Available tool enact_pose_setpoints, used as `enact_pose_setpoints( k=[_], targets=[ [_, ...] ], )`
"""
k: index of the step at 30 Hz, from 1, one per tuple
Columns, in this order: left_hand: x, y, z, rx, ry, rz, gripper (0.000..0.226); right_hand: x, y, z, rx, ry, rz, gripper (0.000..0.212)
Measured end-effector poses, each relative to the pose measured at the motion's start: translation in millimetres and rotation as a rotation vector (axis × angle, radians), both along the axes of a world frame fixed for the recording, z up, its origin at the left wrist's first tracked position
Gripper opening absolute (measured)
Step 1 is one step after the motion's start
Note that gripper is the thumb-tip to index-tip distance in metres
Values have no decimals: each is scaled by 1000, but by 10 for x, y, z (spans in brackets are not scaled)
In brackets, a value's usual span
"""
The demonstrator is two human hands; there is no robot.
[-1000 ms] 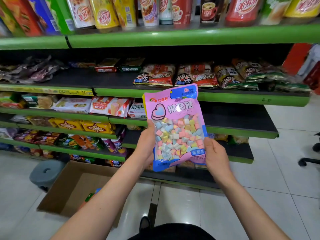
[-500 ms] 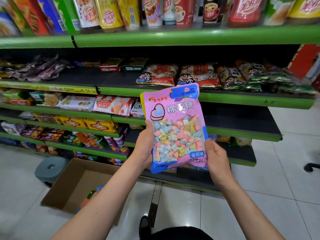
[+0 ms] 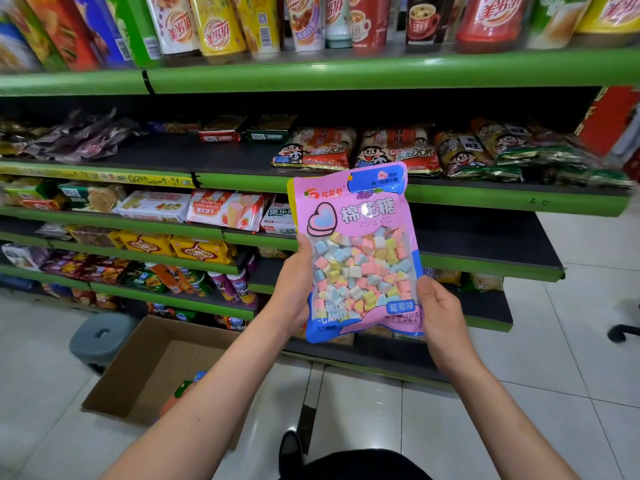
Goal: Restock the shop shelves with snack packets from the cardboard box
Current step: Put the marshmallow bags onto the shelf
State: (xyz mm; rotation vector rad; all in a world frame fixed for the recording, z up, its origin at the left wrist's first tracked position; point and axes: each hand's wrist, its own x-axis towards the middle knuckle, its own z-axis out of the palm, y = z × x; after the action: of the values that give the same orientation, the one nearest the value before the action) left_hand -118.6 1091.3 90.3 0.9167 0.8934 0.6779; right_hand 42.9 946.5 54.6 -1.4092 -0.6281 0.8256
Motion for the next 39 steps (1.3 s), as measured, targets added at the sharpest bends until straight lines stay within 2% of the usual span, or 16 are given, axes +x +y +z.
enact_pose_setpoints(
  k=[4, 12, 24, 28, 32, 39],
  targets=[
    [-12, 4, 11, 5, 9, 0, 67, 1, -7, -8, -3, -7, 12, 43],
    [-74, -3, 16, -21, 4, -14, 65, -48, -16, -8, -8, 12, 25, 29],
    [-80, -54, 27, 11, -22, -49, 64, -22, -78, -18, -20, 22, 37, 36],
    [-122, -77, -35, -23, 27, -38, 64, -6, -78, 11, -46, 41, 87, 27],
    [-161, -67, -119, -58, 113, -59, 61, -50, 76, -2, -92, 132, 141, 24],
    [-279, 276, -298, -147, 192, -77, 61, -216, 387, -234, -182, 330, 60, 28]
  ],
)
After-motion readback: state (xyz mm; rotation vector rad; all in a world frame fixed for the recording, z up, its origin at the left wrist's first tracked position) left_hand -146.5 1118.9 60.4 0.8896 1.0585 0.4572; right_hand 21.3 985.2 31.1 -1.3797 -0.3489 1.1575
